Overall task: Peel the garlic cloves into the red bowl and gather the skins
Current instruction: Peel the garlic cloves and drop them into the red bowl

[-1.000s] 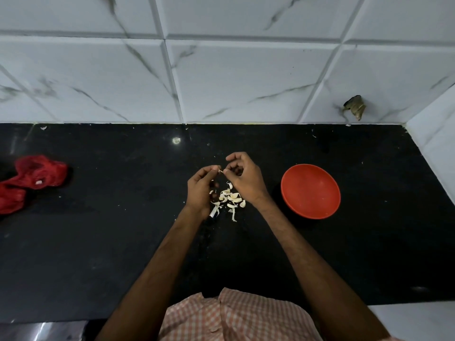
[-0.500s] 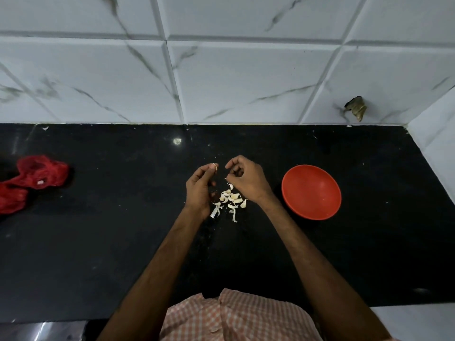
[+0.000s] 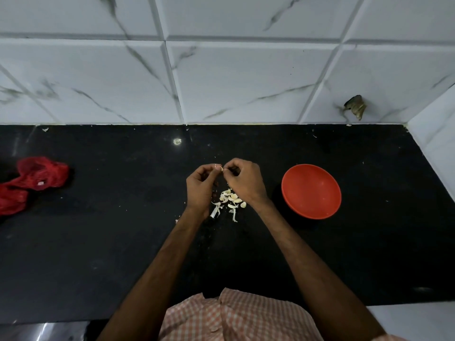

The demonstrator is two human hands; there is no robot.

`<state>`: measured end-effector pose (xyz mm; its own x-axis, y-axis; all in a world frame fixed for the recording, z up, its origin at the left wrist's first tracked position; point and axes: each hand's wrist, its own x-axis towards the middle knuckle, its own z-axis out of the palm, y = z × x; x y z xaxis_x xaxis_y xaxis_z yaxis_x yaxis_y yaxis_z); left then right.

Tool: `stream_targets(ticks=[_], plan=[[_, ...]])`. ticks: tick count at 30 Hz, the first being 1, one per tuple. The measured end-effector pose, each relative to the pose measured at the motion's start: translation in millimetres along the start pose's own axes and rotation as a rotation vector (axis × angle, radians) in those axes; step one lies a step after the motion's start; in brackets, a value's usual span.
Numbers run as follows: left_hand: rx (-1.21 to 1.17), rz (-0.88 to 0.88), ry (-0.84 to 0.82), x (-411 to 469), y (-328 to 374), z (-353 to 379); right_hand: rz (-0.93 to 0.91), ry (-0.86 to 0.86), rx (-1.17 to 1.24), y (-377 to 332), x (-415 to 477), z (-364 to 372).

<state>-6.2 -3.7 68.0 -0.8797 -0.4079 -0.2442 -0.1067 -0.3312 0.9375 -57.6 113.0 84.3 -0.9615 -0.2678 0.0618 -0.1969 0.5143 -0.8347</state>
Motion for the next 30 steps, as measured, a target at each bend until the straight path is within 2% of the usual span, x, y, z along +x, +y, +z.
stream_targets(ticks=[3,12,19,30], plan=[[0.059,0.02,-0.025,-1,0,1,0.001,0.03,0.006,0,0,-1],[-0.088,-0.138,-0.09,-1,6,-2,-0.006,-0.019,0.108,1,3,-6],[0.1,0.111,-0.076,-2,6,0,0.008,-0.051,0.132,2,5,-11],[0.108,0.096,-0.096,-1,7,-2,-0.028,-0.091,0.065,3,9,-19]])
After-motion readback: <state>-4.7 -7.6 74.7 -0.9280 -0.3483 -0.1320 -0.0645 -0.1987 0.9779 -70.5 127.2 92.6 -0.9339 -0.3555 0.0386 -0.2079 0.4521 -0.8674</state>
